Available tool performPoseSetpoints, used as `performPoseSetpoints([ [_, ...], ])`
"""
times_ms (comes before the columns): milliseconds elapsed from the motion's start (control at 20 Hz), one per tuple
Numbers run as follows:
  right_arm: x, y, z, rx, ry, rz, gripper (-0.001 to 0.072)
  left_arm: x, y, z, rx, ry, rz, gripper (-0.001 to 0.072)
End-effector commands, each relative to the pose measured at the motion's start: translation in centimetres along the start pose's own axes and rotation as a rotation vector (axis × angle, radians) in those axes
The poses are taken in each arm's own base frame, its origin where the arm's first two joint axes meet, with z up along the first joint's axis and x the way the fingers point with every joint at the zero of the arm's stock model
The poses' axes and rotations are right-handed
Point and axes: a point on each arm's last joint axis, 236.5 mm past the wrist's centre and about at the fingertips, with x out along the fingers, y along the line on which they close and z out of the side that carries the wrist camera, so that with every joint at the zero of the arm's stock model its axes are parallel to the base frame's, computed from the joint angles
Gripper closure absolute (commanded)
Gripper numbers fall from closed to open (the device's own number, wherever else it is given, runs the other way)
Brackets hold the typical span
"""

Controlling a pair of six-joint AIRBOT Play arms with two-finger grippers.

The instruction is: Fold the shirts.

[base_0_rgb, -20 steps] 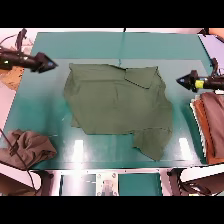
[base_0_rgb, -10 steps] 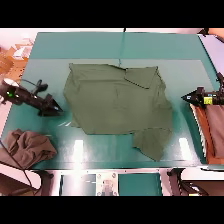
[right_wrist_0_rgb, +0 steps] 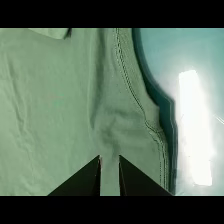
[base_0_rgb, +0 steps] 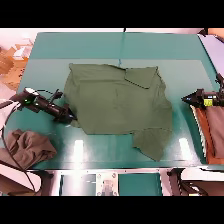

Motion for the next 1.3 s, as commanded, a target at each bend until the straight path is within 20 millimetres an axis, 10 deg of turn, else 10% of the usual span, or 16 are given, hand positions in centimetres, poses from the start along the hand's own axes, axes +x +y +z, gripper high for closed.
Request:
performPoseSetpoints([
  [0, 0.1, 0.0, -0.3, -0.007, 0.007, 0.003, 0.0561, 1.1, 0.4, -0.2, 0.022, 0.013, 0.042, 0.0472],
  [750, 0.1, -0.1, -0.3, -0.001, 0.008, 0.004, 0.0559, 0.8, 1.4, -0.7, 0.051, 0.037, 0.076, 0.0476],
  [800, 0.1, -0.1, -0.3, -0.002, 0.008, 0.003, 0.0559, 0.8, 1.6, -0.9, 0.074, 0.048, 0.083, 0.0677],
  [1250, 0.0, -0.1, -0.8, -0.004, 0.029, 0.002, 0.0687, -2.6, 1.8, 0.9, 0.209, -0.100, 0.236, 0.0686],
])
